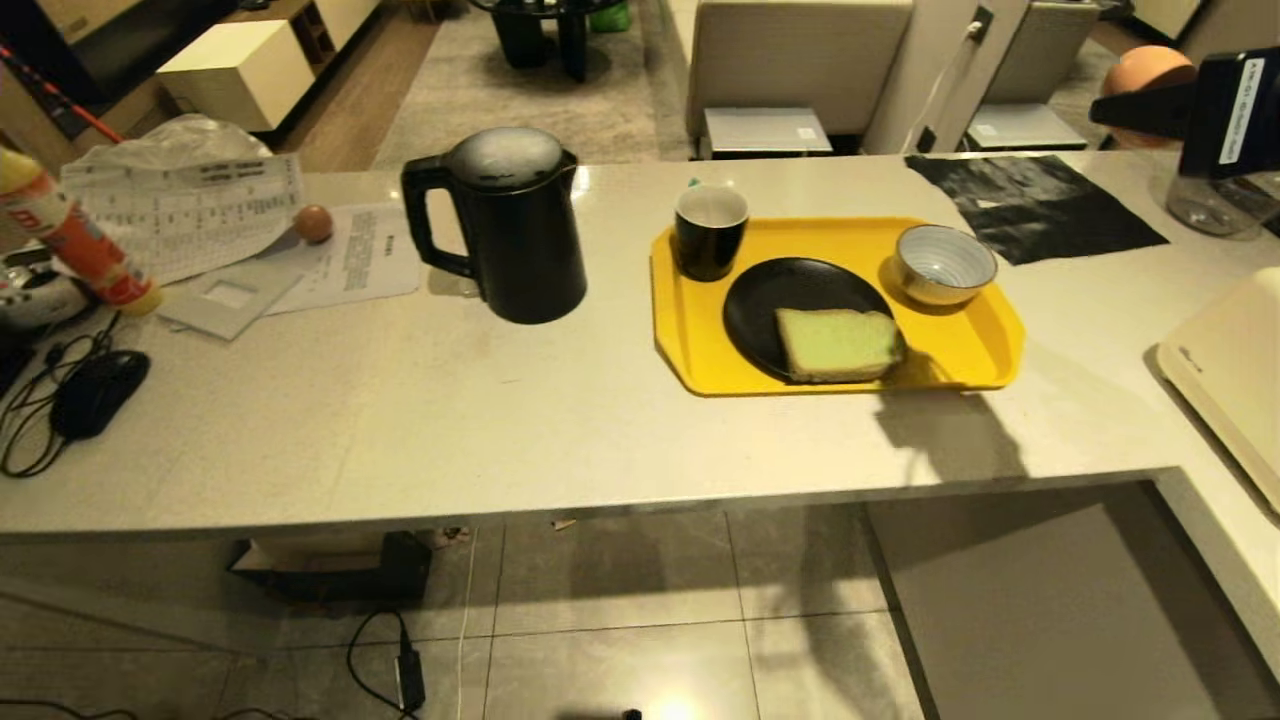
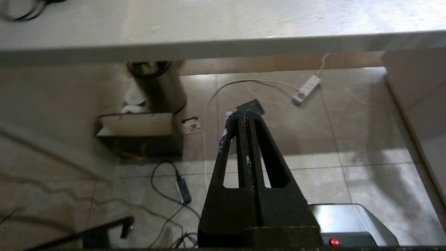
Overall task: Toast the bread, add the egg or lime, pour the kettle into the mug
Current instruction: Put the egg in the bowl
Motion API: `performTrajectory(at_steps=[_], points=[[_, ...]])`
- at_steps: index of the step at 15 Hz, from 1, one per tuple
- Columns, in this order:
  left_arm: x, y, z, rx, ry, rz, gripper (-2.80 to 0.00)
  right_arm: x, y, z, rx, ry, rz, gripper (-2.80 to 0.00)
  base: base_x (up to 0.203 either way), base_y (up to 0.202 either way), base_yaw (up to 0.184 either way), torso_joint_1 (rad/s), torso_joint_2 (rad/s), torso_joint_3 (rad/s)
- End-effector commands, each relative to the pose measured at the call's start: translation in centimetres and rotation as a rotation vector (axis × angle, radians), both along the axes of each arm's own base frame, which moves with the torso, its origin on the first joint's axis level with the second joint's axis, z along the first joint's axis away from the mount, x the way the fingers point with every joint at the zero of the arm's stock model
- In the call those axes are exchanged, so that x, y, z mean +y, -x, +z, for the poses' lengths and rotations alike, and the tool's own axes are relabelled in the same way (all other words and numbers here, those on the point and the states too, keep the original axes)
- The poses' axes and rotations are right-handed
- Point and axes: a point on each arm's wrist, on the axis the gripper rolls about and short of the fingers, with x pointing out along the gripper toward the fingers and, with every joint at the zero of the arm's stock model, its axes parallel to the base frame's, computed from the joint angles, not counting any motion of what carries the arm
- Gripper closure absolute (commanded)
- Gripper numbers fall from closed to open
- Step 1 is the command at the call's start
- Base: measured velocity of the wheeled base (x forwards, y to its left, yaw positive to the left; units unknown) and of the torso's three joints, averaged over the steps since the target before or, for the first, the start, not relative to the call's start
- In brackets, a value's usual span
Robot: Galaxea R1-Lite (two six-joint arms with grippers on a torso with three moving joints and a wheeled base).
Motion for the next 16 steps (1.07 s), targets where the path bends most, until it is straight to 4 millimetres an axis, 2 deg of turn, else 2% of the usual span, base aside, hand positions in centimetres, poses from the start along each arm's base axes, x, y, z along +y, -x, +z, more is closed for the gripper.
performTrajectory(at_steps=[1, 3, 6, 16], points=[[0.0, 0.0, 0.0, 0.0, 0.0, 0.001, 0.0, 0.1, -0.1, -0.3, 0.013, 0.006, -0.001, 0.0, 0.0, -0.007, 0.149, -0.007, 0.0, 0.007], [0.0, 0.0, 0.0, -0.001, 0.0, 0.0, 0.0, 0.1, -0.3, -0.5, 0.019, 0.008, -0.001, 0.0, 0.001, -0.002, 0.087, 0.001, 0.0, 0.006], [0.0, 0.0, 0.0, -0.001, 0.0, 0.0, 0.0, 0.4, -1.0, -0.9, 0.034, 0.013, -0.001, 0.0, 0.0, 0.0, 0.0, 0.0, 0.0, 0.0], [0.0, 0.0, 0.0, 0.0, 0.0, 0.0, 0.0, 0.6, -1.5, -1.5, 0.057, 0.024, 0.001, 0.0, 0.0, 0.0, 0.0, 0.0, 0.0, 0.0]])
